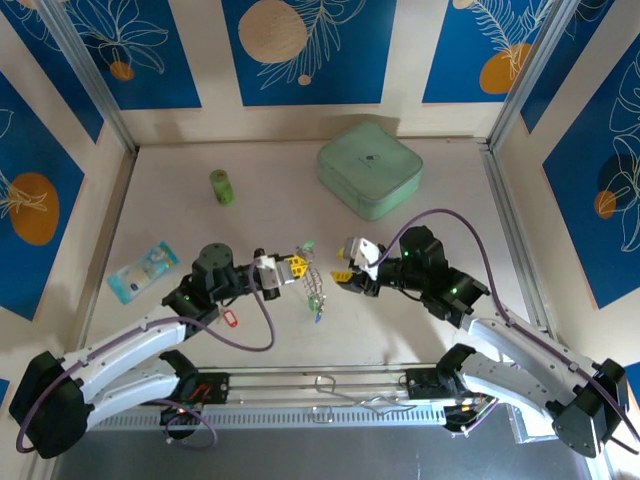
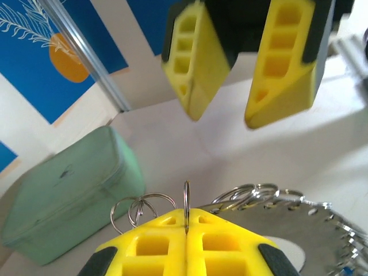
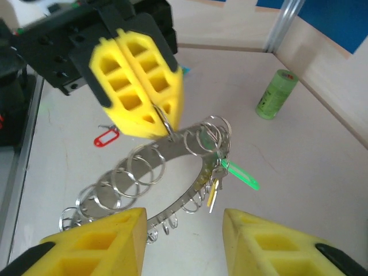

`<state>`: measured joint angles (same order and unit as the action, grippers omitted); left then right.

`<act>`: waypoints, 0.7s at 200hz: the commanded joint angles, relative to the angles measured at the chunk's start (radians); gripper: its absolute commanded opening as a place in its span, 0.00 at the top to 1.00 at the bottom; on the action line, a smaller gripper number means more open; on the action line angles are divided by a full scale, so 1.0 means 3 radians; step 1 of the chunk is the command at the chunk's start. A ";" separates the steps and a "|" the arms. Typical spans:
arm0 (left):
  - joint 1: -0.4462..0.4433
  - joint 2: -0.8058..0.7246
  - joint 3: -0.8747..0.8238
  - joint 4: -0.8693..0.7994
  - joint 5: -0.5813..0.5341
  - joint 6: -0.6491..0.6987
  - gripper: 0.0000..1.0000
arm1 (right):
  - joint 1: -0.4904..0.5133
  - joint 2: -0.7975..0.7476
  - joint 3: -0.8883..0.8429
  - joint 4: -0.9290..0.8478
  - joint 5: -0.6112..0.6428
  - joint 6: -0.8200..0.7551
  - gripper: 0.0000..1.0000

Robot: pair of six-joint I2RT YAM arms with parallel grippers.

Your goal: Put the keys on the keyring

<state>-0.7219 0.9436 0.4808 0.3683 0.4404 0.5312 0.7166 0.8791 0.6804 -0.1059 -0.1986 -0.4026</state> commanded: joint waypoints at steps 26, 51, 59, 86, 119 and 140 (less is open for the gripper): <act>-0.0159 -0.0094 -0.0197 0.0391 -0.0294 0.0769 1.00 | 0.0179 0.0071 -0.0064 0.0233 0.0114 -0.0555 0.70; -0.0166 -0.0102 -0.0160 0.0313 -0.0220 0.0783 1.00 | 0.0237 0.0227 -0.0010 0.0285 0.0089 -0.0670 0.72; -0.0168 -0.0096 -0.0139 0.0263 -0.0192 0.0765 1.00 | 0.0253 0.0275 0.0011 0.0296 0.0094 -0.0689 0.72; -0.0170 -0.0079 -0.0086 0.0148 -0.0097 0.0660 1.00 | 0.0300 0.0397 0.0050 0.0317 0.0127 -0.0769 0.72; -0.0167 -0.0054 -0.0034 0.0074 -0.0016 0.0529 1.00 | 0.0321 0.0441 0.0048 0.0387 0.0195 -0.0809 0.72; -0.0166 -0.0013 0.0011 0.0041 0.0029 0.0443 1.00 | 0.0326 0.0458 0.0061 0.0364 0.0114 -0.0821 0.73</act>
<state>-0.7643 0.9371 0.4267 0.3729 0.3977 0.6983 0.8059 1.0126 0.6712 -0.0147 -0.1528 -0.6243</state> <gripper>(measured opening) 0.056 0.276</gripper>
